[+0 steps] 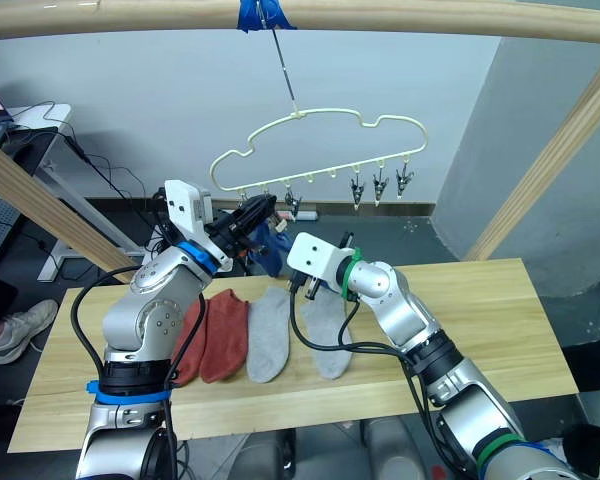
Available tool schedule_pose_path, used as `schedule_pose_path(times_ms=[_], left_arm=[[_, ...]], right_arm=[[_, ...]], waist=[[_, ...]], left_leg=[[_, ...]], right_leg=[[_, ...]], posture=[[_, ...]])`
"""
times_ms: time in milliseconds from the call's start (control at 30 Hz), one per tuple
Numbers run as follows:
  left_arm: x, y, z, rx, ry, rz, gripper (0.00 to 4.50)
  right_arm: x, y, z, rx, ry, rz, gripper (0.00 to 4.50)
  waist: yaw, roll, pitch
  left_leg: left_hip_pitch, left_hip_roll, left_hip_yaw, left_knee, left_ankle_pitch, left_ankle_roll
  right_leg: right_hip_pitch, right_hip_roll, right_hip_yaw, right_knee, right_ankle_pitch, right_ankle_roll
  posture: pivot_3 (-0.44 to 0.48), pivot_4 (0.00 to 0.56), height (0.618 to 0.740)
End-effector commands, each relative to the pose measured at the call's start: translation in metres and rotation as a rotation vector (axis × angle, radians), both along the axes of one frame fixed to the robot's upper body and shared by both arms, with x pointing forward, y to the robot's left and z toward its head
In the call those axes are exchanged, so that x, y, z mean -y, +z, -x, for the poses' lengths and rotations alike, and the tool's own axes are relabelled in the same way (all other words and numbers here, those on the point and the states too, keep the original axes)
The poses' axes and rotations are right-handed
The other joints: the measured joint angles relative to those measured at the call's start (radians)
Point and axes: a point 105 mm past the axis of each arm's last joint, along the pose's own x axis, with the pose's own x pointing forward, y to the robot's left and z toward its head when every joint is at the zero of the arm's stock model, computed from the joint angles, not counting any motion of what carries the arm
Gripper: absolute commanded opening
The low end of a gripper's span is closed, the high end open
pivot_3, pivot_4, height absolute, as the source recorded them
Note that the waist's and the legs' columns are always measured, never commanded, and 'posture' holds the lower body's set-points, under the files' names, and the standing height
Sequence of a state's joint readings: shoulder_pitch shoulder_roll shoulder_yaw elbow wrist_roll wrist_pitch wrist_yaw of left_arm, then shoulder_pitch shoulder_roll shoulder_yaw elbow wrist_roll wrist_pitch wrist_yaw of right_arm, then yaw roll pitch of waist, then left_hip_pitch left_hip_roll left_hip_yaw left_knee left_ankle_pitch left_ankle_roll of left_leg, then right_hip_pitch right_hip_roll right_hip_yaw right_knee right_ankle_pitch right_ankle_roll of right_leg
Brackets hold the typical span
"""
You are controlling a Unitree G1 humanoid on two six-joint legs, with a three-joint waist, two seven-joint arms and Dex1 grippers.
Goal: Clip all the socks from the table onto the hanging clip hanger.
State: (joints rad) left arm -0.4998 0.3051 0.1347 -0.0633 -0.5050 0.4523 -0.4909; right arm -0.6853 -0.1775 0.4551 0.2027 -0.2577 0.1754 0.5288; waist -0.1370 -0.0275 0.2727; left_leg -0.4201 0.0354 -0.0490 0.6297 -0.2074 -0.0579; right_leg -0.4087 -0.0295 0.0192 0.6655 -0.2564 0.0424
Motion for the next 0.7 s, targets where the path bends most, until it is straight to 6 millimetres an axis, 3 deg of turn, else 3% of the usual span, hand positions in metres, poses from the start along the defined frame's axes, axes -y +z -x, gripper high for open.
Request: schedule_pose_path(times_ms=[33, 400, 700], left_arm=[[0.005, 0.016, 0.006, 0.06, -0.023, 0.016, 0.0], [0.005, 0.013, 0.007, 0.054, -0.025, 0.008, 0.0], [0.004, 0.011, 0.008, 0.044, -0.024, 0.008, 0.0]], right_arm=[[-0.007, 0.01, 0.002, 0.034, 0.028, 0.006, 0.03], [-0.01, 0.034, -0.002, 0.09, 0.004, -0.082, 0.03], [-0.01, 0.04, -0.003, 0.088, -0.011, -0.135, 0.03]], waist=[[0.0, 0.0, 0.0], [0.0, 0.0, 0.0], [-0.001, 0.0, 0.0]], left_leg=[[0.0, 0.0, 0.0, 0.0, 0.0, 0.0], [0.0, 0.0, 0.0, 0.0, 0.0, 0.0], [0.0, 0.0, 0.0, 0.0, 0.0, 0.0]], right_leg=[[0.0, 0.0, 0.0, 0.0, 0.0, 0.0], [0.0, 0.0, 0.0, 0.0, 0.0, 0.0], [0.0, 0.0, 0.0, 0.0, 0.0, 0.0]], posture=[[-0.211, 0.229, 0.74], [-0.209, 0.232, 0.74], [-0.207, 0.232, 0.74]])
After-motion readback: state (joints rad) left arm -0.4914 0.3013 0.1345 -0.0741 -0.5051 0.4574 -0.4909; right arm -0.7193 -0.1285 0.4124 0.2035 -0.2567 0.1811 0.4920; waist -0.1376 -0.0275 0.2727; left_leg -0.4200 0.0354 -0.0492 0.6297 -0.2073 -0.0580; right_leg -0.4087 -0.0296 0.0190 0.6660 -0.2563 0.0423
